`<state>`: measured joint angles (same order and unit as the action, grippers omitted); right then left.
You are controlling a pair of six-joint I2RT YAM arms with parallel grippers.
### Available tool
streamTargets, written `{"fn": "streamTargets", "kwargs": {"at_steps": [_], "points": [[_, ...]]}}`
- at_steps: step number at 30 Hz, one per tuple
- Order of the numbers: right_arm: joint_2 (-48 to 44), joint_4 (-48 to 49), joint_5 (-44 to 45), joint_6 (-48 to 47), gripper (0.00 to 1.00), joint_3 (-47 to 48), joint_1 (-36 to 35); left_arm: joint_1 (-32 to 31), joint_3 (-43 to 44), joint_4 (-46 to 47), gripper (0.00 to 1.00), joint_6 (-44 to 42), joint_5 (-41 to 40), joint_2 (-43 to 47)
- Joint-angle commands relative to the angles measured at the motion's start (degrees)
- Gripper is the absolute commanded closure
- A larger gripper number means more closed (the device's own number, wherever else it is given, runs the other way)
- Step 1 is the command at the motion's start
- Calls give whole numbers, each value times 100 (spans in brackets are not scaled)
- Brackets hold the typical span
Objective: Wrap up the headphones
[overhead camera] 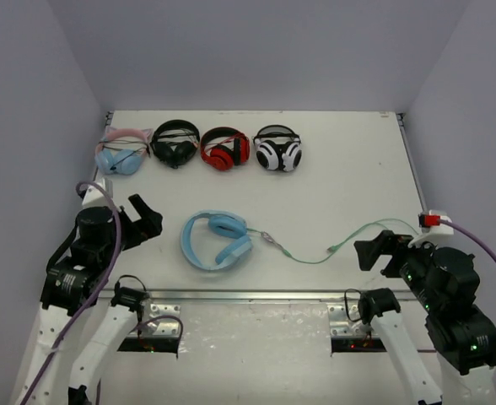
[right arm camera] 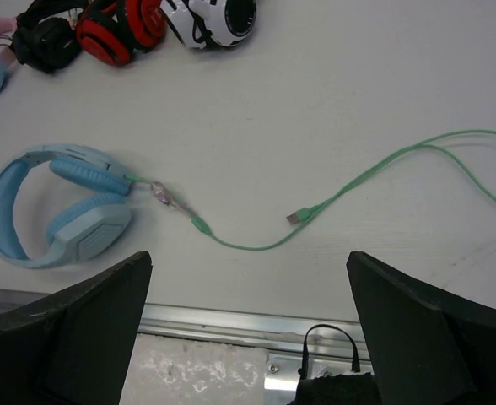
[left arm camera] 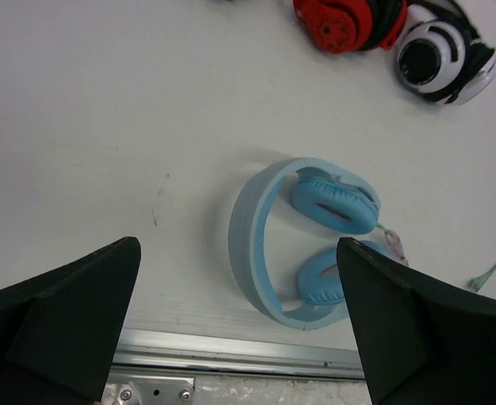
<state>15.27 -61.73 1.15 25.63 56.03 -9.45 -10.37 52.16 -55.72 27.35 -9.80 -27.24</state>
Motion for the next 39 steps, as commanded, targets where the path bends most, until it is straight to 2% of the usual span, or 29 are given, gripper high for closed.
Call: {"fn": "streamTargets", "kwargs": {"at_steps": [1, 7, 12, 16, 19, 23, 26, 30, 32, 33, 38, 39], "points": [[-6, 258, -88, -181, 1, -241, 22, 26, -311, 114, 0, 77, 443, -579], [64, 293, -88, -76, 1, -444, 23, 9, -899, 70, 0, 130, 954, -1239], [90, 521, -738, 12, 1, -584, 22, -614, -1331, -61, 0, 437, 1007, -1643], [99, 654, -949, 65, 1, -742, 31, -896, -1253, -149, 0, 639, 620, -1916], [29, 785, -1160, 91, 1, -918, 23, -984, -1191, 227, 0, 867, 813, -2276], [-50, 918, -1301, 127, 1, -1138, 31, -1309, -833, 616, 0, 1158, 462, -3222], [-59, 830, -1371, 74, 1, -1103, 22, -1590, -638, 580, 2, 1307, -2, -3454], [-138, 672, -1328, -119, 1, -1068, 22, -1801, -436, 659, 17, 1422, -425, -3945], [-217, 663, -1328, -137, 1, -1103, 22, -1880, -426, 816, 31, 1431, -566, -4296], [-243, 654, -1354, -146, 1, -1112, 31, -1898, -470, 878, 43, 1431, -575, -4402], [-410, 628, -1652, -269, 1, -1138, -13, -1995, -602, 1213, 46, 1466, -637, -4807], [-437, 645, -1679, -286, 1, -1147, -13, -1986, -602, 1213, 59, 1457, -672, -4834]]}}
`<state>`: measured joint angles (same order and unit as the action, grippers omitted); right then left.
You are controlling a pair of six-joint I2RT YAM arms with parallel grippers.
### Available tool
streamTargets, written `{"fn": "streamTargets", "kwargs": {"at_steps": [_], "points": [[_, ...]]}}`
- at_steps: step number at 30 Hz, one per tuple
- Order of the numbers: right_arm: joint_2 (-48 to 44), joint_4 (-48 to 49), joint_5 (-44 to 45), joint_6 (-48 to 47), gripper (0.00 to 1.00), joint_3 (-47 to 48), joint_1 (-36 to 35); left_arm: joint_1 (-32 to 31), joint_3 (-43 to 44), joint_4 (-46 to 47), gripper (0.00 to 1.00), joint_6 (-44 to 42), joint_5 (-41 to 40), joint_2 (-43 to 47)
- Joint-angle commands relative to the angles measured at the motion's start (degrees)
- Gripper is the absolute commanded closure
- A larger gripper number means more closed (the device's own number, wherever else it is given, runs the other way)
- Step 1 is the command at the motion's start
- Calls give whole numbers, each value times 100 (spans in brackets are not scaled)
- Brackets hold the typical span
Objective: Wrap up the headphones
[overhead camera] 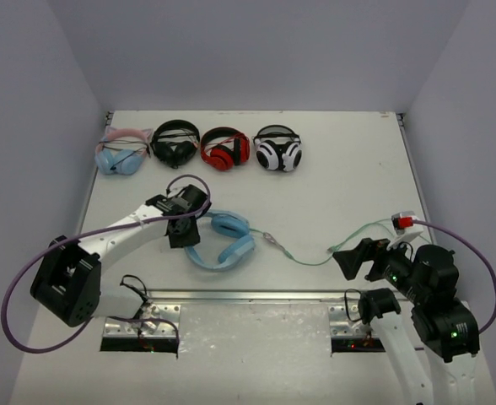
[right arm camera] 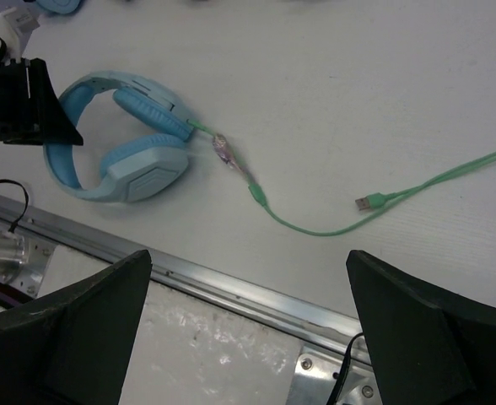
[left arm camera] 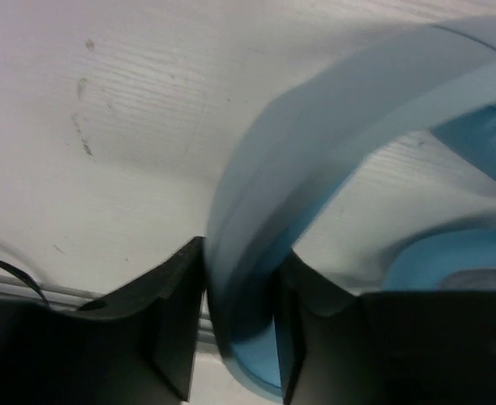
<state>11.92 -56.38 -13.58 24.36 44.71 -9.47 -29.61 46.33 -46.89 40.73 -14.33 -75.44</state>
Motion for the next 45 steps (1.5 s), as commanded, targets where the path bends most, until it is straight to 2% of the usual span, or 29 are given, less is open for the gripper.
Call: {"fn": "streamTargets", "kwargs": {"at_steps": [1, 2, 3, 7, 10, 13, 14, 17, 19, 20, 21, 22, 25, 28, 31, 34, 37, 39, 42, 45], "points": [[-120, 118, -232, -168, 1, -23, -19, -63, 43, 330, 70, 119, -228, -32], [-137, 118, -267, -177, 1, -50, -19, -80, 87, 243, 82, 111, -272, -15], [-120, 136, -294, -186, 1, -50, -19, -141, 157, 146, 99, 137, -359, 20], [-94, 416, -679, -108, 1, -303, -19, -405, 823, -459, 99, -99, -807, 563], [-304, 1302, -1838, 155, 1, -908, -28, -520, 1315, -855, 100, -398, -940, 1029], [-647, 2812, -2876, 769, 1, -1768, -28, -520, 1615, -1049, 100, -749, -643, 1566], [-700, 3574, -2974, 894, 1, -1964, -28, -520, 1817, -1093, 100, -812, -537, 1689], [-595, 4439, -2686, 1027, 1, -2404, -19, -520, 2125, -1366, 100, -988, -168, 1997], [-306, 5037, -2605, 1132, 1, -2781, -19, -520, 2477, -1689, 100, -1058, -53, 2085], [-148, 5832, -2745, 1202, 1, -2931, -28, -529, 2591, -1770, 100, -1067, -35, 2112], [71, 6110, -2894, 1255, 1, -3028, -19, -529, 2836, -1849, 100, -1076, -18, 2173], [578, 6426, -3235, 1308, 2, -3186, -19, -529, 2951, -1954, 100, -1102, 52, 2209], [1432, 7734, -3546, 1387, 8, -3467, -150, -520, 3477, -2121, 100, -1120, 280, 2235], [1899, 7748, -3239, 923, 12, -3408, -370, -529, 4004, -2289, 100, -1129, 360, 2165], [2234, 7957, -3466, 877, 19, -3302, -844, -520, 4322, -2385, 99, -1111, 264, 2095], [2341, 8108, -3441, 790, 17, -3328, -1293, -529, 4613, -2456, 100, -1111, 97, 1946], [2087, 7907, -2740, 790, 16, -3381, -1303, -520, 4771, -2456, 100, -1129, 79, 1761], [1797, 7478, -1415, 938, 16, -3355, -1303, -520, 4833, -2404, 100, -1155, 140, 1691], [1368, 7509, -262, 1203, 13, -3477, -1303, -520, 4877, -2351, 100, -1181, 228, 1638], [1085, 7844, -338, 1194, 10, -3408, -1302, -520, 4895, -2298, 100, -1181, 316, 1620]]}}
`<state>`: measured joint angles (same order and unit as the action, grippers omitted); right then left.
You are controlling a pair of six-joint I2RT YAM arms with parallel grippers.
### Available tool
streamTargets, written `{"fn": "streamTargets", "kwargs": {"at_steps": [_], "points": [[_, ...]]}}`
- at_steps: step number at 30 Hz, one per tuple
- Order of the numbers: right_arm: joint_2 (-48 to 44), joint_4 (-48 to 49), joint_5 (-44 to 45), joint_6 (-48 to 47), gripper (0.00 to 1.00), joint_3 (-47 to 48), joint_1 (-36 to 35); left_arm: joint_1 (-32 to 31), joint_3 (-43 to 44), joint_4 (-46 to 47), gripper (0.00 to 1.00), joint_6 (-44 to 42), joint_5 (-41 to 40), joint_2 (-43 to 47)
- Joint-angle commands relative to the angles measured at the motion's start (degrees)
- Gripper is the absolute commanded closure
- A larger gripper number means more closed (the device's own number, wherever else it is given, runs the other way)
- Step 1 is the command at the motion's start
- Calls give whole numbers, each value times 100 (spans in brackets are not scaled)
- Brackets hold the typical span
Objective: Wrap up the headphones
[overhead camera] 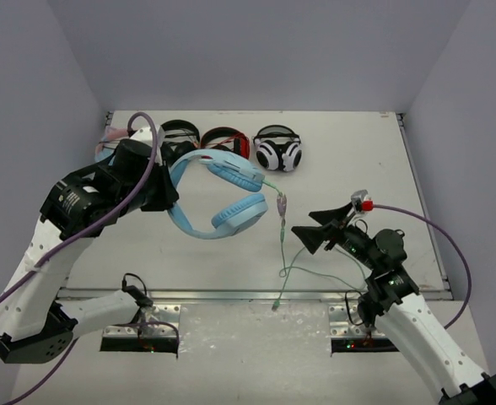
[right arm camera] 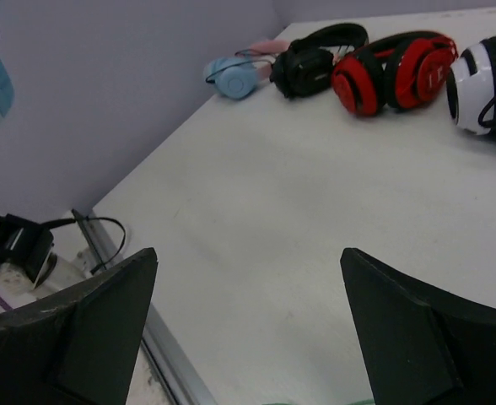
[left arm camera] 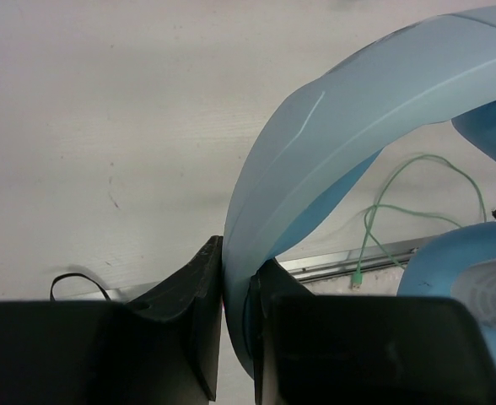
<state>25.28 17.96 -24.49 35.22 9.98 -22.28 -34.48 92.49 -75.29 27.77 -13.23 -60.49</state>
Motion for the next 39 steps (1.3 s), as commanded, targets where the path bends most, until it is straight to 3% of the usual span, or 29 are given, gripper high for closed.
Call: {"fn": "streamTargets", "kwargs": {"at_steps": [1, 3, 7, 10, 16, 25, 29, 33, 35, 36, 37, 39], "points": [[-286, 384, 735, 99, 8, 109, -22, -41, 287, 567, 100, 123, 233, 125], [-304, 410, 508, -172, 1, 250, -13, -33, 322, 594, 100, 123, 286, 116], [135, 314, -1608, -639, 1, 514, -13, -33, 410, 647, 100, 115, 330, 81], [302, 847, -2785, -350, 1, 313, -22, -33, 393, 726, 100, 123, 322, 46], [258, 1710, -3412, 239, 1, -233, -22, -41, 296, 901, 100, 185, 251, -68], [364, 1984, -3264, 284, 5, -356, -13, -41, 235, 1262, 100, 352, 515, -60], [530, 2176, -2965, 160, 28, -488, -22, -33, 217, 1446, 100, 448, 559, -16], [987, 2756, -2763, 248, 31, -629, -48, -33, 156, 1622, 100, 519, 673, -7], [1215, 2888, -2719, 205, 40, -524, -83, -33, 138, 1657, 100, 528, 682, -33], [1390, 2854, -2675, 178, 46, -462, -118, -33, 129, 1666, 100, 536, 673, -42], [1453, 2845, -2597, 91, 61, -331, -136, -41, 103, 1692, 100, 528, 621, -59], [1367, 2268, -2256, -241, 80, -68, -154, -33, 51, 1666, 100, 502, 437, -86]]}}
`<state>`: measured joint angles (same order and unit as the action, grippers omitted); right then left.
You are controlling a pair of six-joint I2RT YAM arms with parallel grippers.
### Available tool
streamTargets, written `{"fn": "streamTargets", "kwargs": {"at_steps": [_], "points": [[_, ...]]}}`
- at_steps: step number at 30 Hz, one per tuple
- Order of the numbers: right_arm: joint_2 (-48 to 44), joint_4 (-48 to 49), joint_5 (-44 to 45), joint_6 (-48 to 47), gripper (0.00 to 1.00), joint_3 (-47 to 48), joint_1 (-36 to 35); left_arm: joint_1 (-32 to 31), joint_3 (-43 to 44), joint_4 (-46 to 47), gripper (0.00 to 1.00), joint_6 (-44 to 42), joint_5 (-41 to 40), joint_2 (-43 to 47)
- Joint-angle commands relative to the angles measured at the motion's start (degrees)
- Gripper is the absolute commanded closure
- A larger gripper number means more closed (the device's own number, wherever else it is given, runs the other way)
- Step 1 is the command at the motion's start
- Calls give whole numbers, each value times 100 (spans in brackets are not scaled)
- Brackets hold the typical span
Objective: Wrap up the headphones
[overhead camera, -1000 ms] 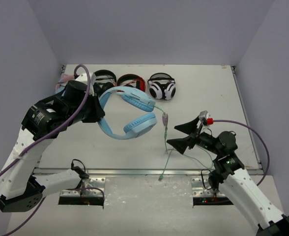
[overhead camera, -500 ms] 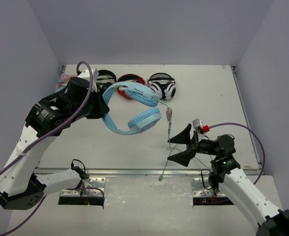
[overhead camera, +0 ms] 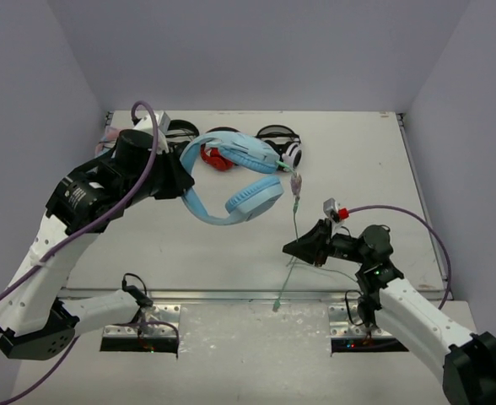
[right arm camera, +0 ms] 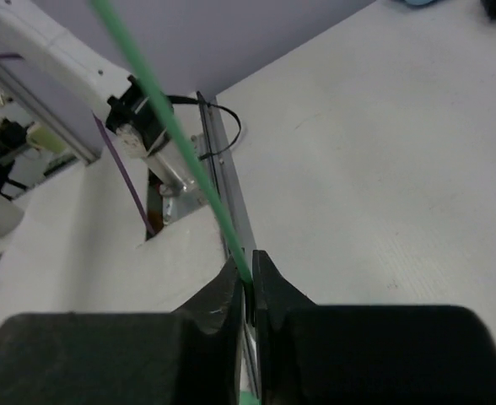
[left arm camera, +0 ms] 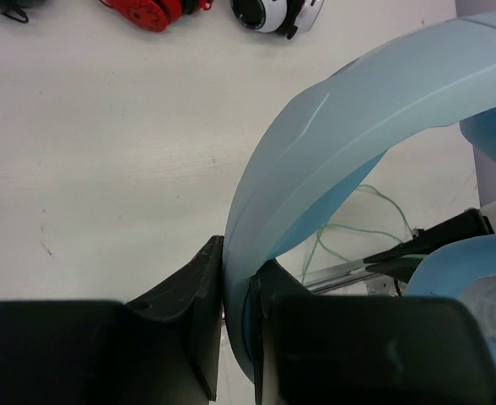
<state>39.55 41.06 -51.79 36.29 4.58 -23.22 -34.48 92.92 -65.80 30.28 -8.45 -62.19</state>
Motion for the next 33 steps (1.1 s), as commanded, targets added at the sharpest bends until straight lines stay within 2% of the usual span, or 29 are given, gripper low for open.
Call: {"fn": "streamTargets", "kwargs": {"at_steps": [1, 2, 3, 4, 5, 7, 10, 15, 18, 20, 22, 25, 29, 31, 33], "points": [[-201, -437, 764, -516, 98, 578, -60, -33, -20, 657, 100, 172, -478, 67], [-393, -1502, 1219, -718, 99, 684, -60, -33, -72, 604, 100, 119, -796, 41], [-613, -1948, 1746, -955, 99, 806, -60, -33, -151, 551, 100, 49, -1129, -29], [-1137, -2379, 3056, -1044, 99, 895, -60, -33, -395, 446, 100, -57, -1829, -64], [-1395, -3297, 3792, -1054, 99, 983, -60, -33, -572, 428, 100, -118, -2106, -100], [-1930, -3919, 5250, -1238, 99, 1299, -68, -33, -1289, 785, 100, -477, -2371, -48], [-2048, -4736, 5846, -1773, 99, 1896, -60, -33, -2126, 1472, 100, -847, -2180, 172], [-1311, -5160, 5847, -2389, 99, 3003, -60, -76, -2595, 2185, 100, -1305, -1459, 269], [-582, -5362, 4875, -2916, 99, 3645, -68, -138, -2709, 2300, 99, -1560, -1221, 156], [57, -5774, 3605, -3302, 99, 4266, -60, -322, -2709, 2212, 100, -1604, -1377, -82], [621, -6336, 2967, -3854, 98, 4777, -225, -586, -2701, 2151, 99, -1596, -1423, -362], [957, -6812, 3156, -4357, 99, 5052, -989, -753, -2709, 2159, 100, -1525, -1537, -644], [1702, -6980, 4122, -4675, 99, 5290, -2202, -815, -2920, 2651, 99, -1631, -1187, -671], [1941, -6945, 4379, -4780, 99, 5299, -2624, -832, -2964, 2774, 100, -1657, -1089, -706], [2091, -6631, 4440, -4772, 99, 5203, -2757, -841, -2991, 2880, 100, -1710, -984, -733]]}}
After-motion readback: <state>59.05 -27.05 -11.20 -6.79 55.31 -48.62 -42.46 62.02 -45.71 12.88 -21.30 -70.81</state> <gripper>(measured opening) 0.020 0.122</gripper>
